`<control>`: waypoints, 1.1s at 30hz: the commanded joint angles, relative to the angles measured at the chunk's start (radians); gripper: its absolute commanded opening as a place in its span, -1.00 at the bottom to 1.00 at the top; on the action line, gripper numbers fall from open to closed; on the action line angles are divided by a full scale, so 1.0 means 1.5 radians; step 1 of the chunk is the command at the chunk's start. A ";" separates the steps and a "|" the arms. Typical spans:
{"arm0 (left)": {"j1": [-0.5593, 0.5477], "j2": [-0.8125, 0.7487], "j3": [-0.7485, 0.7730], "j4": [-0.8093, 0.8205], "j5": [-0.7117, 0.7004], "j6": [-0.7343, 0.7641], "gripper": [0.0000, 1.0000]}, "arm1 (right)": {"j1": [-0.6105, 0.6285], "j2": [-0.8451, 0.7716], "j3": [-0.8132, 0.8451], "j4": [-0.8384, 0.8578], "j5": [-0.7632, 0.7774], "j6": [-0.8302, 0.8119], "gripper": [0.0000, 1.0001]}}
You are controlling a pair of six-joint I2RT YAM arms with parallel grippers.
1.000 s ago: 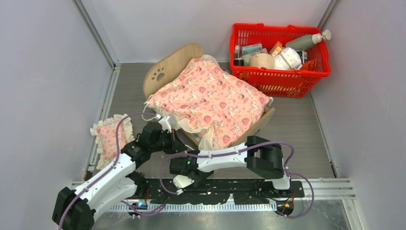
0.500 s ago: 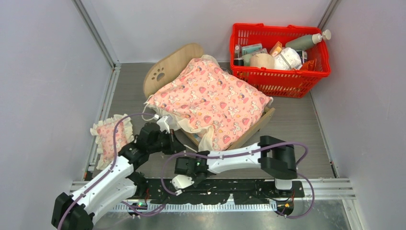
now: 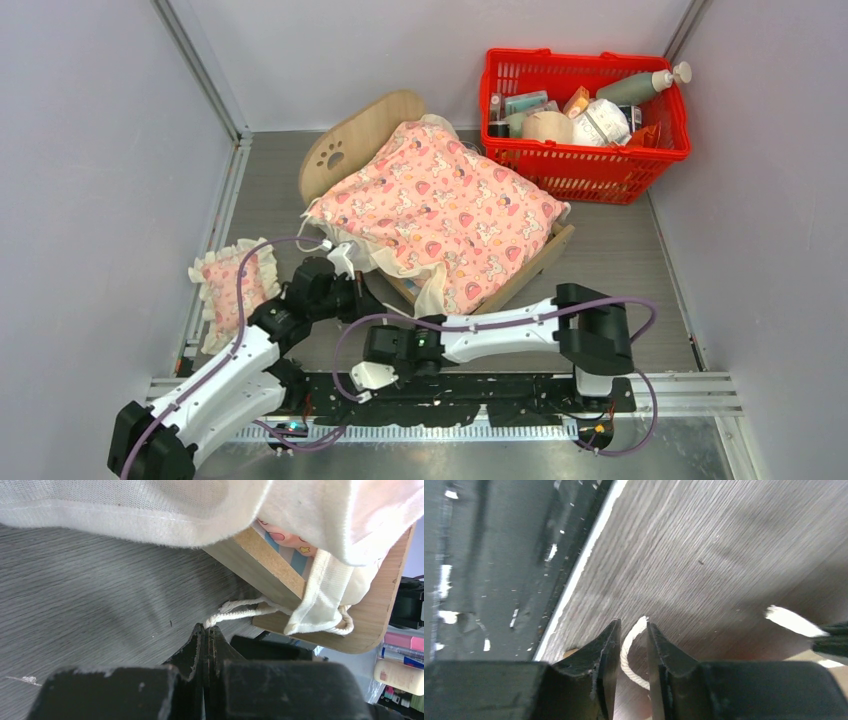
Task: Set up the pet bed
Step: Tie the ropes to the bed frame.
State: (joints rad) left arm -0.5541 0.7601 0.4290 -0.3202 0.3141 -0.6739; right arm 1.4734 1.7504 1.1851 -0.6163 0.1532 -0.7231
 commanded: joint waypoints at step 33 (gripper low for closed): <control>0.018 0.028 0.025 0.011 -0.013 0.023 -1.00 | -0.038 0.070 0.045 -0.078 0.013 -0.013 -0.89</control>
State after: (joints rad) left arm -0.5343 0.8227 0.4435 -0.3183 0.3130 -0.6674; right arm 1.4120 1.9549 1.3022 -0.8574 0.2081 -0.7120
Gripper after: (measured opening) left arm 0.008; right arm 0.060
